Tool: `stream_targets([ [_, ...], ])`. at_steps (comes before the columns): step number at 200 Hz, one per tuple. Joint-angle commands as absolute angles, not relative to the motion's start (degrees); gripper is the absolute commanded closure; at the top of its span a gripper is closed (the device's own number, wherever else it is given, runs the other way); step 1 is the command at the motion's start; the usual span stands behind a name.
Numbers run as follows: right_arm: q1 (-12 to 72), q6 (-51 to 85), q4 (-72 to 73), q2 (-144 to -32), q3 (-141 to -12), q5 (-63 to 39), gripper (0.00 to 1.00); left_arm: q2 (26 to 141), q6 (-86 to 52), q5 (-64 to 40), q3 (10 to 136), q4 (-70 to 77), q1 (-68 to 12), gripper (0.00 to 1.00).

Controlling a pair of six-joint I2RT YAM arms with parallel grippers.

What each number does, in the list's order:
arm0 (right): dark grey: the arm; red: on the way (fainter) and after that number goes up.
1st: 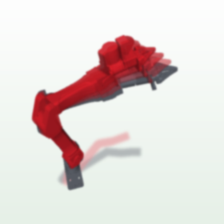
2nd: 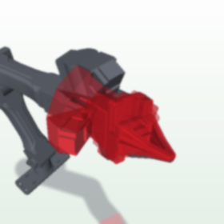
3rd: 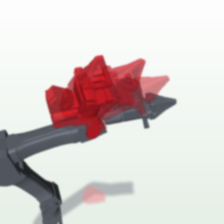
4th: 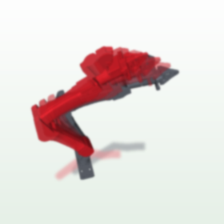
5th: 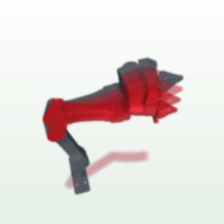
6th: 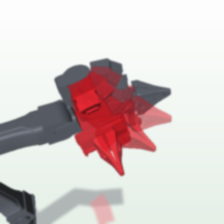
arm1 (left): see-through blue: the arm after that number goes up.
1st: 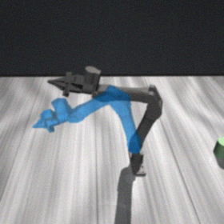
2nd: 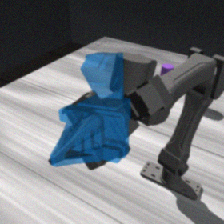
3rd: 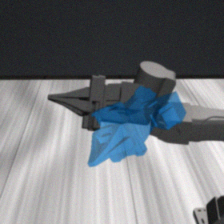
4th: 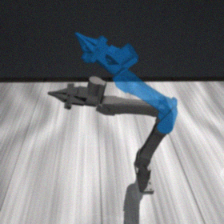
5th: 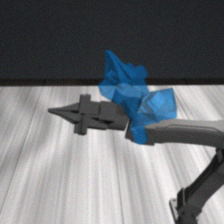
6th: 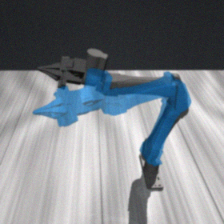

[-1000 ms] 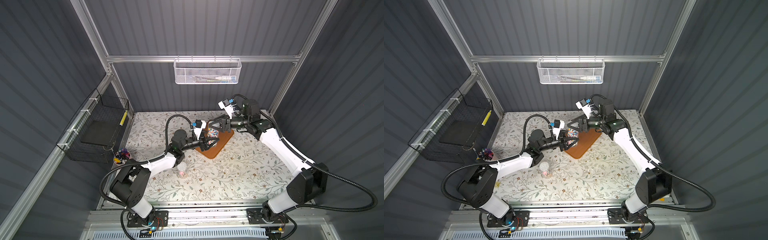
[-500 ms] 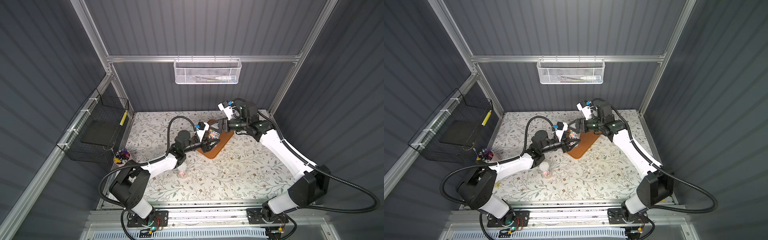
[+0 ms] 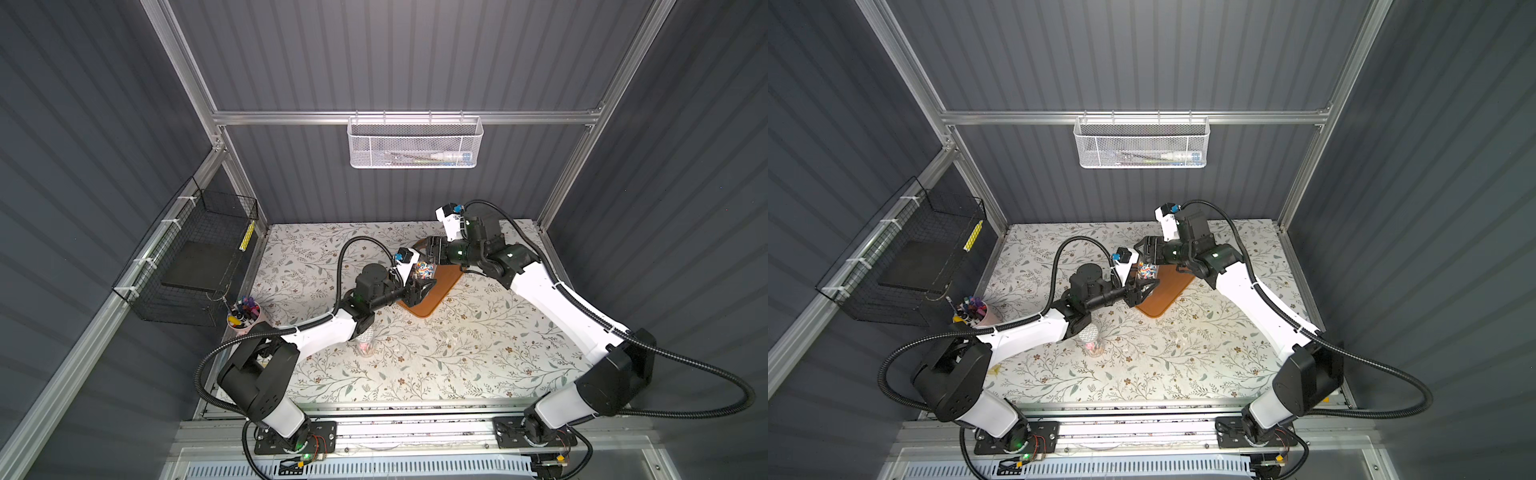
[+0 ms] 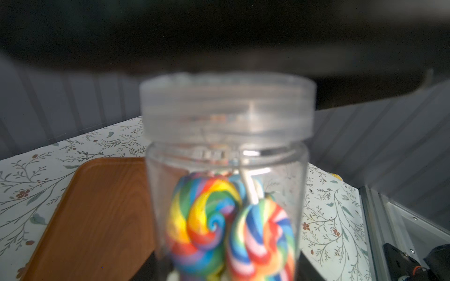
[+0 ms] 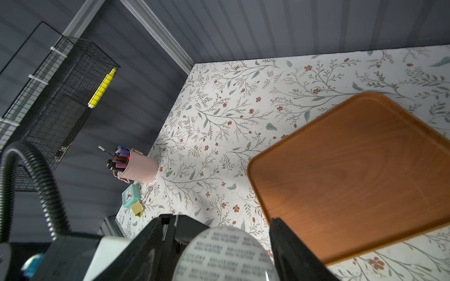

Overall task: Pour the candies out of the jar
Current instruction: Unscrew the lid from the jar.

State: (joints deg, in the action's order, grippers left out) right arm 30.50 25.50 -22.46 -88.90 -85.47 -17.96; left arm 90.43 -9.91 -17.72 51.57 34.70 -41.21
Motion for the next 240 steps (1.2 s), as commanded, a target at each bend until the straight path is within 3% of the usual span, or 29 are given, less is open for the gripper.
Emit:
stream_targets([
  [1, 31.51, 25.84, -25.25, -89.82, -87.93, -15.73, 0.29, 88.79, -7.87, -15.46, 52.66, 34.72, -41.83, 1.00],
  [33, 31.72, 26.19, -25.09, -89.65, -86.75, -14.95, 0.32, 88.86, -7.56, -15.28, 52.60, 34.62, -41.82, 1.00],
  [80, 31.68, 25.31, -24.68, -88.81, -86.55, -14.24, 0.46, 88.77, -7.64, -15.44, 52.24, 35.41, -41.84, 1.00],
  [104, 31.62, 23.45, -24.43, -88.60, -86.47, -15.23, 0.48, 88.42, -7.82, -17.22, 51.37, 37.12, -41.78, 1.00],
  [121, 30.73, 21.67, -22.58, -87.88, -85.25, -18.70, 0.49, 88.07, -8.23, -21.34, 50.91, 38.58, -41.83, 1.00],
  [155, 26.92, 17.65, -10.92, -85.96, -81.08, -42.55, 0.50, 89.08, -10.57, -33.45, 51.82, 41.41, -41.35, 1.00],
  [175, 26.04, 15.28, -8.57, -85.61, -80.93, -50.61, 0.50, 90.79, -15.42, -39.94, 52.17, 46.14, -40.74, 1.00],
  [240, 23.92, 15.31, -6.20, -83.49, -78.77, -52.02, 0.51, 91.58, -15.97, -40.73, 52.33, 45.94, -40.61, 1.00],
])
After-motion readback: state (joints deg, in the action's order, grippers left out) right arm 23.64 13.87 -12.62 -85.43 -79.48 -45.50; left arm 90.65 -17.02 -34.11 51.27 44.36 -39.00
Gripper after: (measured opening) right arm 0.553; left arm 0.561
